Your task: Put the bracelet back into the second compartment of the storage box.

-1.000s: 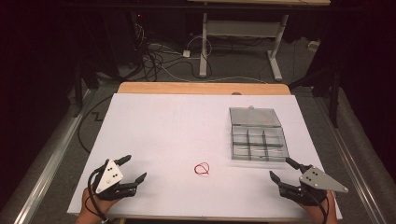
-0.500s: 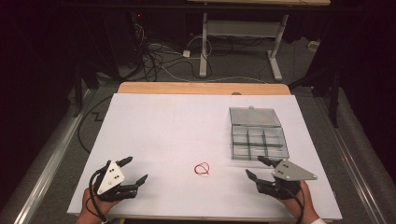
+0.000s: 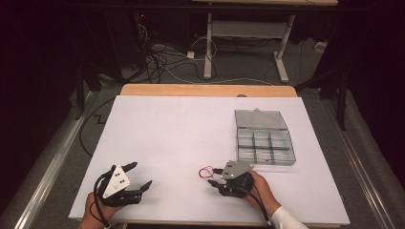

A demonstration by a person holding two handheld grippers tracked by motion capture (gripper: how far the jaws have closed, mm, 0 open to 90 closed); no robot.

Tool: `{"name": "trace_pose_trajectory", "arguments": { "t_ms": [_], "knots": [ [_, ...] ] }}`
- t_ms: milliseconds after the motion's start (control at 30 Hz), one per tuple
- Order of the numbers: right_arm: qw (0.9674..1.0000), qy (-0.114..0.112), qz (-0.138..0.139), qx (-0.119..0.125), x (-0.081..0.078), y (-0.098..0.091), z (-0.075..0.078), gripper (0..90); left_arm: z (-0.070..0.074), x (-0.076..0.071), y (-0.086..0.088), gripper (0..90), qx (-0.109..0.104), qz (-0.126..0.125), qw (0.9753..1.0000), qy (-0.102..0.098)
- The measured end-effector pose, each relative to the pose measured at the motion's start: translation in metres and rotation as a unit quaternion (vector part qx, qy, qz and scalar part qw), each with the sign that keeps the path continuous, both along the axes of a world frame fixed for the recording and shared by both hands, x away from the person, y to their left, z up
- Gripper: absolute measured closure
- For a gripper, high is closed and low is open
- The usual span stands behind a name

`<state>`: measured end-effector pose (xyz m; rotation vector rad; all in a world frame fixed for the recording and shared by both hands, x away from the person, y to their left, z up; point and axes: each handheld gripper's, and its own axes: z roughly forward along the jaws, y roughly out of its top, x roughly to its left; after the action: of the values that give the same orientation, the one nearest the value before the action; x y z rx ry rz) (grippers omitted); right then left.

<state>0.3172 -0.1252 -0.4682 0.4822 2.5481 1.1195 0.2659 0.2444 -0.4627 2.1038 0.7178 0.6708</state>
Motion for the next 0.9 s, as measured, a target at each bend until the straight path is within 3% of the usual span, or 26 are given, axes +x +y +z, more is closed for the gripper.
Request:
{"name": "trace_pose_trajectory", "arguments": {
  "t_ms": [167,233,333,367,400,533,733,900],
  "knots": [
    [0.9997,0.023,0.007,-0.011,0.013,0.018,-0.008,65.0,-0.001,0.0,0.002,21.3,-0.004,0.002,0.9999,0.011],
    [0.9994,0.024,0.01,-0.024,0.018,0.024,-0.009,67.2,-0.001,0.0,0.002,21.3,0.0,0.0,1.0,0.005],
    [0.9977,0.062,0.02,-0.017,0.027,0.025,-0.009,72.7,-0.001,0.0,0.002,21.3,0.002,0.002,1.0,0.006],
    [0.9975,0.067,0.015,-0.013,0.029,0.024,-0.009,77.0,-0.002,-0.001,0.002,21.3,0.002,0.005,0.9999,0.013],
    [0.9975,0.069,0.011,-0.013,0.029,0.024,-0.009,79.3,-0.001,-0.001,0.002,21.3,0.006,0.003,1.0,0.007],
    [0.9983,0.045,0.025,-0.026,0.023,0.027,-0.009,89.6,-0.002,0.0,0.002,21.3,0.012,0.006,0.9998,0.012],
    [0.9987,0.017,0.024,-0.042,0.016,0.025,-0.006,89.9,-0.003,-0.002,-0.001,21.3,0.018,0.001,0.9998,0.011],
    [0.9995,0.01,0.018,-0.026,0.013,0.018,0.002,89.9,-0.004,-0.001,-0.001,21.2,0.02,0.003,0.9997,0.011]
  ]
}}
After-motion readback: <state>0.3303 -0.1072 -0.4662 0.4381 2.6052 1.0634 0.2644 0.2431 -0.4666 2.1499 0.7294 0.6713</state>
